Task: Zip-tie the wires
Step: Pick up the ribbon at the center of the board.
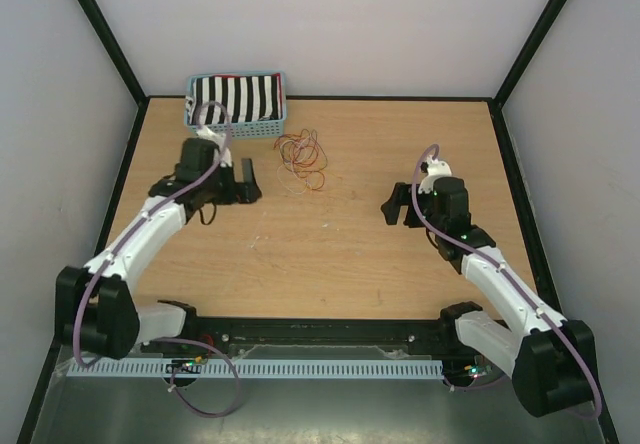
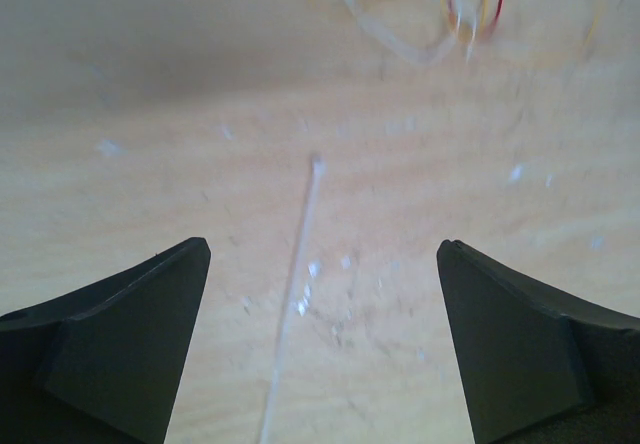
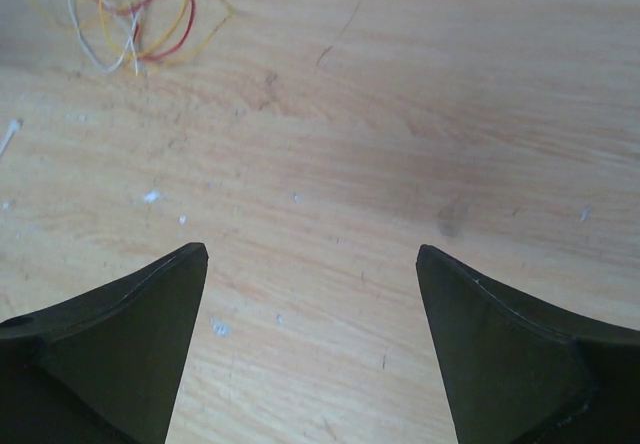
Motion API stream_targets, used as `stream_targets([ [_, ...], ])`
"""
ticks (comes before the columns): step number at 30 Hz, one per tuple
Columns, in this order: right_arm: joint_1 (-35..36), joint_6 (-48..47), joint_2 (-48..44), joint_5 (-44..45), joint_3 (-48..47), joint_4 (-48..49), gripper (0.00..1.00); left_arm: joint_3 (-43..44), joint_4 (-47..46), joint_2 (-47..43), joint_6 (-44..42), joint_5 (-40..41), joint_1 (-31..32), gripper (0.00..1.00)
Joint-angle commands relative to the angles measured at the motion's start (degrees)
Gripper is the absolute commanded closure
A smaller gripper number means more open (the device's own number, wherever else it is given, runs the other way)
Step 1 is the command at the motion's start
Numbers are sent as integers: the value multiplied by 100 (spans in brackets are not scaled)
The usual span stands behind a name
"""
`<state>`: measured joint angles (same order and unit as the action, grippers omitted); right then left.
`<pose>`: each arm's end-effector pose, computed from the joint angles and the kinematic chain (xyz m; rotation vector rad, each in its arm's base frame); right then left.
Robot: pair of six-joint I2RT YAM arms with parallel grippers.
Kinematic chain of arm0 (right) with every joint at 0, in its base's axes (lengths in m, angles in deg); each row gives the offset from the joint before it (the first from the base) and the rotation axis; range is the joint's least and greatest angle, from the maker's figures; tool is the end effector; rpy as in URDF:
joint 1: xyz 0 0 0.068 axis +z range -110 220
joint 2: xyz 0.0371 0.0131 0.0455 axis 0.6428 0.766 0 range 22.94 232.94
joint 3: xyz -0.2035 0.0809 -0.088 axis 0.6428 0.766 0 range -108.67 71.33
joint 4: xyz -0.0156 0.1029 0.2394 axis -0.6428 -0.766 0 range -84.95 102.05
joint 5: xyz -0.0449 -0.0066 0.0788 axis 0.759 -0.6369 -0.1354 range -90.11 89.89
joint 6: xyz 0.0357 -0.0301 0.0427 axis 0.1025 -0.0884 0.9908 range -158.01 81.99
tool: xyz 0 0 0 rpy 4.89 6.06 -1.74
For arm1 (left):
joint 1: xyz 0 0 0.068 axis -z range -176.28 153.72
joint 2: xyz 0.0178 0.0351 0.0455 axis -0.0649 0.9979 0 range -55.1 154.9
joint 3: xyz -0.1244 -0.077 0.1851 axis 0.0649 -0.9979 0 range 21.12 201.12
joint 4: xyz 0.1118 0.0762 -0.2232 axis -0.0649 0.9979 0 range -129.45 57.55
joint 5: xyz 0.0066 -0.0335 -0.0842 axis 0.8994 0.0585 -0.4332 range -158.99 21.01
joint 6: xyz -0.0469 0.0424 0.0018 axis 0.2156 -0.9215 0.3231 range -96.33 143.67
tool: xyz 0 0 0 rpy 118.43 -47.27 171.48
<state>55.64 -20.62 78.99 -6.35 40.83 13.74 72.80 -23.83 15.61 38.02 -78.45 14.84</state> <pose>0.2416 0.0730 0.2000 -0.0408 2.0162 0.4784 0.2894 -0.0650 0.2342 0.0333 2.1986 -0.4311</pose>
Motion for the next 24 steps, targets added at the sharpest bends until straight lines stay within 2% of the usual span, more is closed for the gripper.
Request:
stream_targets([
  [1,24,-80,-241,-536,112,-551,3,-140,1287,494,248,-61,609,1],
  [6,25,-179,-255,-570,55,-615,4,9,1383,1216,221,324,840,9],
  [13,24,-162,-270,-613,52,-626,4,361,1390,1964,-49,702,926,27],
  [24,26,-218,-253,-520,10,-618,4,1021,1376,2862,-281,1105,1191,35],
])
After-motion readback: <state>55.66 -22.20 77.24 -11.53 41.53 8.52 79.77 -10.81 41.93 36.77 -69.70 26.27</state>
